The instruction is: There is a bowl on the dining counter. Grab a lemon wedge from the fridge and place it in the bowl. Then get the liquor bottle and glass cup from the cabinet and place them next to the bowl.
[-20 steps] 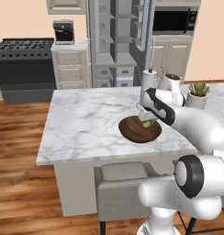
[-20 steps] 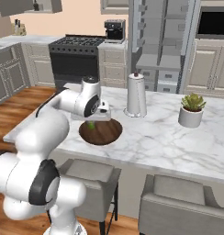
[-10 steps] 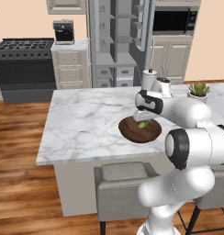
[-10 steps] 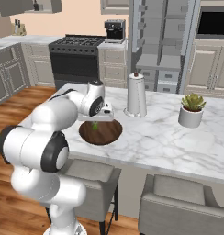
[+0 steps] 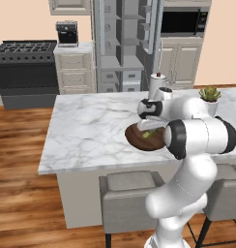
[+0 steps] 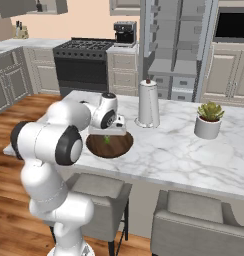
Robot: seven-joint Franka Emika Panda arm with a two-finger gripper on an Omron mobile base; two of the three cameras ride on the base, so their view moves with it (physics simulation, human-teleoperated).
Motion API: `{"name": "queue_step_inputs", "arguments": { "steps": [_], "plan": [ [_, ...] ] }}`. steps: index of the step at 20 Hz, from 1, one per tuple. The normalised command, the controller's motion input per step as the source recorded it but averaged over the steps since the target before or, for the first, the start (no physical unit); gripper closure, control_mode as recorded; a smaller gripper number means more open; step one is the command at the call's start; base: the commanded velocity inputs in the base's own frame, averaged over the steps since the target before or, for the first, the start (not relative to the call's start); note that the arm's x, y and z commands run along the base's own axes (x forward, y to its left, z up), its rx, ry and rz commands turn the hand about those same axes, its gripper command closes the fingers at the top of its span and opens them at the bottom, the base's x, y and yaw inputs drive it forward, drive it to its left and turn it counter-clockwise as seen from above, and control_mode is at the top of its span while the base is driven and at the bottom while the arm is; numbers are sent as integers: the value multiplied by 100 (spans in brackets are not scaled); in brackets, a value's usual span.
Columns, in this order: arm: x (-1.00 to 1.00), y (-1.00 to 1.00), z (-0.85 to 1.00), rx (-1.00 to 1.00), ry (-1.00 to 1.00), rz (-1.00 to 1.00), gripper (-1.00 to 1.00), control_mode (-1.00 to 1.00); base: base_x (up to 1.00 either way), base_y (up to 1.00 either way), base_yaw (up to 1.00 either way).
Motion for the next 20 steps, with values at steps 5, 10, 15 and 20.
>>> {"name": "queue_step_inputs", "arguments": {
  "steps": [5, 10, 15, 20],
  "plan": [
    [40, -1, -33, 0, 1, 0, 100, -100, 0, 0, 0],
    [36, 0, -28, 0, 1, 0, -100, -100, 0, 0, 0],
    [13, -11, -14, 0, 0, 0, -100, -100, 0, 0, 0],
    [-33, -7, 19, 0, -15, 5, -100, -100, 0, 0, 0]
  ]
}}
